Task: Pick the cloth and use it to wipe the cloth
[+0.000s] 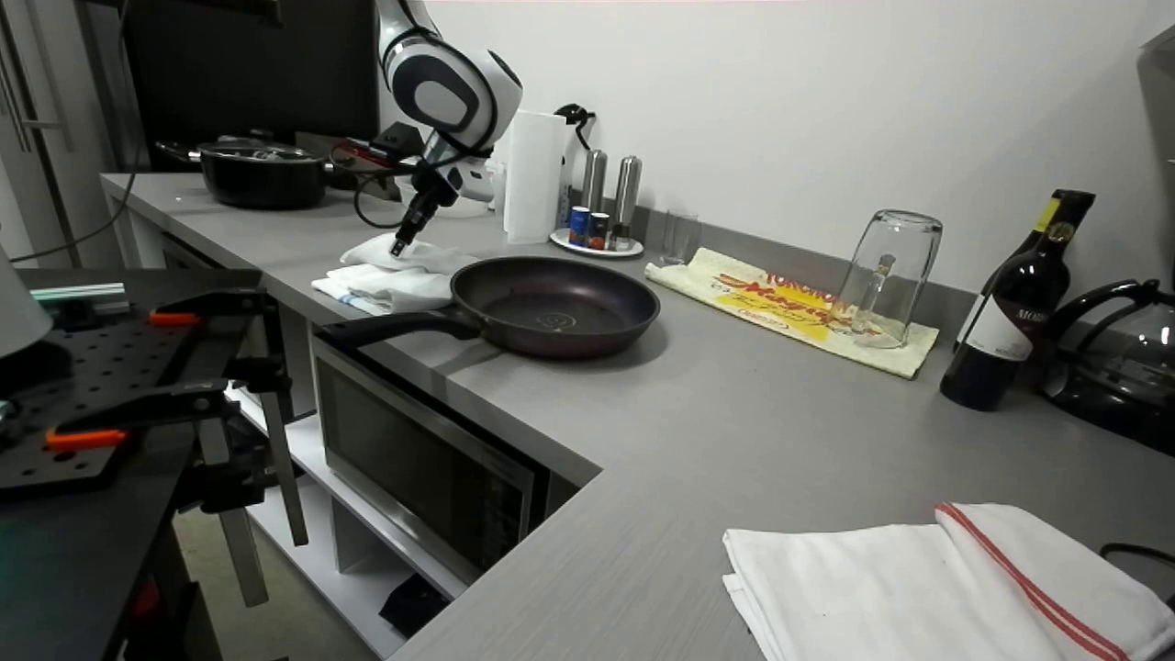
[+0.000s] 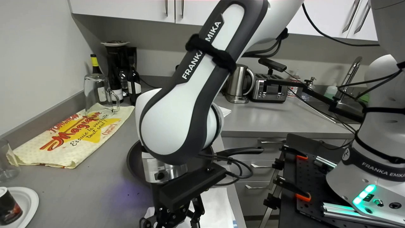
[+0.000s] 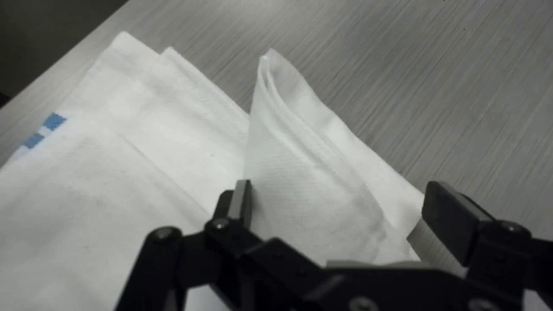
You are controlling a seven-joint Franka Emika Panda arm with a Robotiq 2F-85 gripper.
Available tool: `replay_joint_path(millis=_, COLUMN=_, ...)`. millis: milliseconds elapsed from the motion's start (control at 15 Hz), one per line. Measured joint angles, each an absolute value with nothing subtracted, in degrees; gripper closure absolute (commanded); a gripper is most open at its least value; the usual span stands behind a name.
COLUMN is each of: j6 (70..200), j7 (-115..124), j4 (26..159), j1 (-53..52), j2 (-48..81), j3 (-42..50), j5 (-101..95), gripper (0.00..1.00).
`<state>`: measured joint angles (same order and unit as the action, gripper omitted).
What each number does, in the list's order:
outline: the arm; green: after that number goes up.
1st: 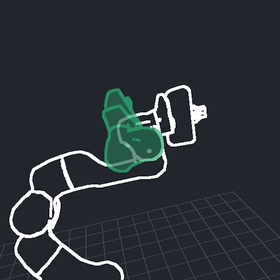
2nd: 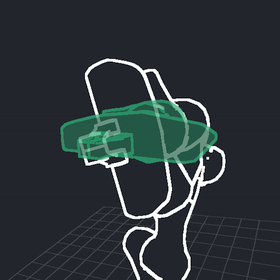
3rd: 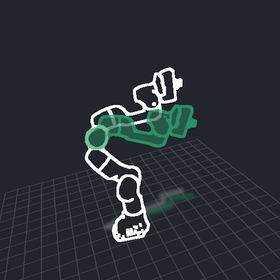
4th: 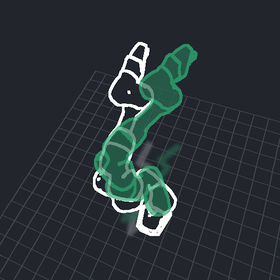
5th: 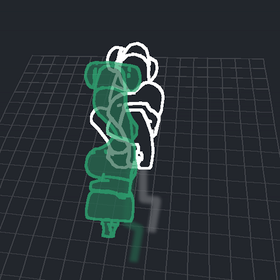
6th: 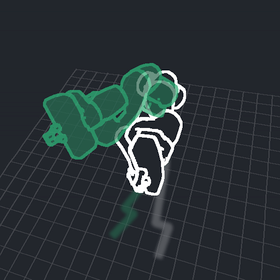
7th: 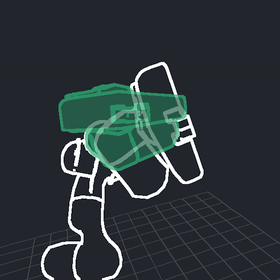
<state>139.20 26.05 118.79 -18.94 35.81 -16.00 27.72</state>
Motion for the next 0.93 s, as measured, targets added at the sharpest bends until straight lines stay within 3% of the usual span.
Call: replay_joint_path(millis=933, j6=144.2, j7=26.8, j4=118.7, j1=-22.3, j2=35.6, j3=-14.0, j5=19.4, gripper=0.0)
